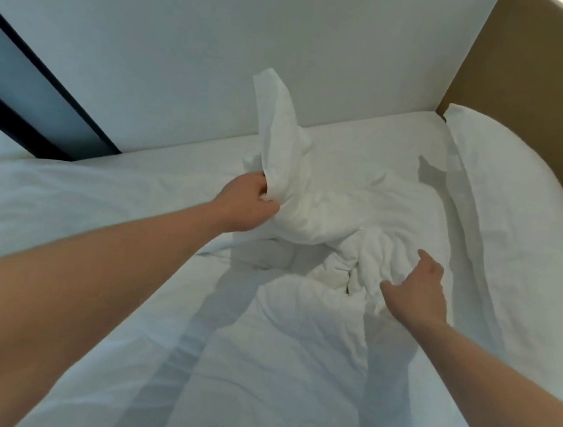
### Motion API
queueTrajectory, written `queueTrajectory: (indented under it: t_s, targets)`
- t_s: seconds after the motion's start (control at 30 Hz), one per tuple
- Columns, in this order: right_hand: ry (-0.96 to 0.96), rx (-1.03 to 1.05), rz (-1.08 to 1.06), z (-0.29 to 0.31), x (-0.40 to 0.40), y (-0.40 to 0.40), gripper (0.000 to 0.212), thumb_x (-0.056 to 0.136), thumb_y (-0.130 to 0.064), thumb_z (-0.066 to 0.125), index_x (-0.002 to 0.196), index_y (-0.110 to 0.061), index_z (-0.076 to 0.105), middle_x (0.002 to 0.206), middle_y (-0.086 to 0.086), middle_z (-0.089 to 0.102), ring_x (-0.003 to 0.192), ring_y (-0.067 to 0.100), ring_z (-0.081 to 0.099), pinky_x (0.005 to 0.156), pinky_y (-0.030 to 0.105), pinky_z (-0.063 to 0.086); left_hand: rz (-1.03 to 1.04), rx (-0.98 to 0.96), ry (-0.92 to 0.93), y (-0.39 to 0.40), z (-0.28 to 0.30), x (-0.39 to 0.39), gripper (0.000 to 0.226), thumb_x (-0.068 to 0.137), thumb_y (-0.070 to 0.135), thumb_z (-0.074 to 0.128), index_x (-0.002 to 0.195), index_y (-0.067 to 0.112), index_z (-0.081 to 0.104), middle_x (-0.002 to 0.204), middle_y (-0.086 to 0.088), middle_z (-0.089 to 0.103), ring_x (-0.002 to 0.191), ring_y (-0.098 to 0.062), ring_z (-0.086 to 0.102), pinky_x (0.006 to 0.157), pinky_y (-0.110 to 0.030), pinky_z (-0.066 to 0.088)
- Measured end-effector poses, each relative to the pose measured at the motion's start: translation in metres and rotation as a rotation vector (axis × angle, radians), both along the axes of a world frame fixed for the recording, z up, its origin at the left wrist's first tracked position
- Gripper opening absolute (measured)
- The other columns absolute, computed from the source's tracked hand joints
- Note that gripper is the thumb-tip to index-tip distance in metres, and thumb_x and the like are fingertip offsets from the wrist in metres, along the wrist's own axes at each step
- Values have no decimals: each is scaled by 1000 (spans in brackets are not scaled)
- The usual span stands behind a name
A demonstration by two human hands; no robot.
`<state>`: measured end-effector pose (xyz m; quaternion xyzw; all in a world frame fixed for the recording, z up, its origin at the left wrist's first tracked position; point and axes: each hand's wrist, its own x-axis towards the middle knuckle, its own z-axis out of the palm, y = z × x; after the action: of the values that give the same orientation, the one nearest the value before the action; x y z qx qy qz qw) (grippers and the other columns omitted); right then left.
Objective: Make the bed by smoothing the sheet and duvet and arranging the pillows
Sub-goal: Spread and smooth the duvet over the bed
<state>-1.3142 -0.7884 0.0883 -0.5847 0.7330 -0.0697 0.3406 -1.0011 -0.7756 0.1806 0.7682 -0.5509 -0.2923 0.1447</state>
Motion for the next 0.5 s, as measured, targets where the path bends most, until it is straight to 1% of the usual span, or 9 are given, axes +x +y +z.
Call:
queueTrajectory:
  t_s: [0.07,0.13,0.23,0.3,0.33,0.37,0.4,0.43,0.5]
  targets:
    - [-73,-49,64,8,27,-19,104,81,-28,80,161,-16,16,165,9,20,143,35,40,112,46,38,-5,1,40,19,3,5,10,80,15,59,82,19,67,89,8,66,85,-20,63,71,-33,49]
    - [-95,-73,179,17,55,-29,115,76,-33,86,163,-19,12,166,8,20,148,33,31,117,45,32,-6,22,92,37,7,8,17,81,11,56,69,22,58,69,17,59,68,-11,56,58,-22,42]
    - [-118,-151,445,32,102,-35,133,68,-41,93,164,-28,2,170,-1,15,150,30,25,120,45,30,-65,40,163,63,17,10,28,88,9,56,67,27,58,58,22,54,55,-1,48,53,-16,40]
    - [-188,-175,612,42,133,-34,132,66,-49,92,163,-36,3,168,-8,21,143,22,34,115,43,36,-131,55,201,76,28,10,35,90,5,58,67,30,61,61,23,59,57,1,52,55,-17,43]
    - [-238,-164,695,47,148,-32,116,69,-51,88,160,-39,17,162,-8,34,136,17,42,110,40,40,-145,53,212,80,33,11,41,90,1,58,64,33,61,60,26,58,57,4,52,55,-14,41]
    - [-291,-116,771,52,163,-28,86,76,-51,82,150,-40,40,149,-6,51,128,17,51,105,40,45,-144,41,227,82,38,13,47,90,-3,57,61,35,60,59,28,58,57,6,53,55,-12,40]
    - [-306,-84,844,54,178,-22,50,81,-48,74,128,-42,59,132,-4,63,119,21,60,100,43,50,-129,21,236,83,42,17,49,88,-5,56,61,36,61,61,28,59,60,6,55,56,-16,43]
    - [-332,-84,902,56,189,-17,24,82,-46,67,106,-46,65,116,-5,68,111,23,65,94,46,54,-115,-21,239,82,48,21,47,85,-7,54,65,35,63,67,24,64,66,3,60,59,-23,49]
    - [-344,-67,914,49,205,-15,17,81,-45,64,97,-40,68,106,-5,71,101,23,68,87,49,57,-82,-111,266,79,56,33,49,79,-5,52,74,40,68,82,18,72,84,-4,68,74,-33,59]
